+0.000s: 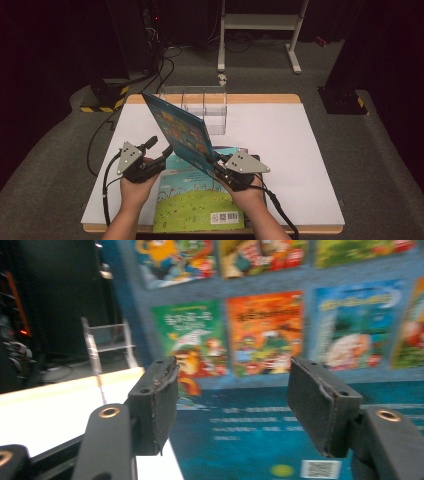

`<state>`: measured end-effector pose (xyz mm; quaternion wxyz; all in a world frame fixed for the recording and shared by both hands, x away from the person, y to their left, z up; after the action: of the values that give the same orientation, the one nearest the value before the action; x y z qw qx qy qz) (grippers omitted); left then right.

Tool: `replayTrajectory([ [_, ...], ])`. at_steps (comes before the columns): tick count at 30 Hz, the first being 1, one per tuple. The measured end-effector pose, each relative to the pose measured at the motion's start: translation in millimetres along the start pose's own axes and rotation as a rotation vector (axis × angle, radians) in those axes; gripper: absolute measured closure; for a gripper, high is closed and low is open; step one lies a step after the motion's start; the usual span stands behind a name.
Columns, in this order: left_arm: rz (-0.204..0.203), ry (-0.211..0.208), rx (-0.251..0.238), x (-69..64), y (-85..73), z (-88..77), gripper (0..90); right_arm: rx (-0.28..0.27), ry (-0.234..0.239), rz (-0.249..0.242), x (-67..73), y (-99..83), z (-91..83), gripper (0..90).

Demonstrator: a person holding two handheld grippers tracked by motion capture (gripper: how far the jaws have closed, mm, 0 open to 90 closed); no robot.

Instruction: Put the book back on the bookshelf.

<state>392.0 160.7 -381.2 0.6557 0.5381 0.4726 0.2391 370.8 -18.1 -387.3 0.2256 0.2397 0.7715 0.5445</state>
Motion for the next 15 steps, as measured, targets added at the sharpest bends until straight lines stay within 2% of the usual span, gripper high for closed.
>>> replayTrajectory([
  [5, -0.005, -0.048, -0.004, -20.9, 2.5, -5.6, 33.5, -0.004, -0.015, 0.006, 3.4, -0.4, 0.3, 81.9],
  [8, -0.044, -0.093, -0.015, -36.1, 7.6, -6.4, 29.8, -0.007, -0.021, 0.017, 4.7, -0.8, 0.4, 81.7],
  [10, -0.039, -0.124, -0.034, -47.2, 10.5, -7.5, 28.1, -0.009, -0.021, 0.016, 5.7, -1.2, 0.3, 81.4],
  [14, -0.03, -0.146, -0.035, -65.0, 13.8, -4.0, 25.7, -0.011, -0.02, 0.014, 8.7, -1.5, 0.3, 81.0],
  [15, -0.03, -0.146, -0.035, -65.0, 13.8, -4.0, 25.2, -0.011, -0.02, 0.014, 8.7, -1.5, 0.3, 81.0],
])
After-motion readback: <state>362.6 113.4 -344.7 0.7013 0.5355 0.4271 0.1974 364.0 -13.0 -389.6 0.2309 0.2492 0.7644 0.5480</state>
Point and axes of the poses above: each handheld gripper's, and its own axes: z roughly forward along the jaws, y roughly out of its top, x roughly to its left, the point moved 7 cm from there along z, roughly forward along the jaws, and after that the axes turned 7 degrees about x, right-handed, at the moved point
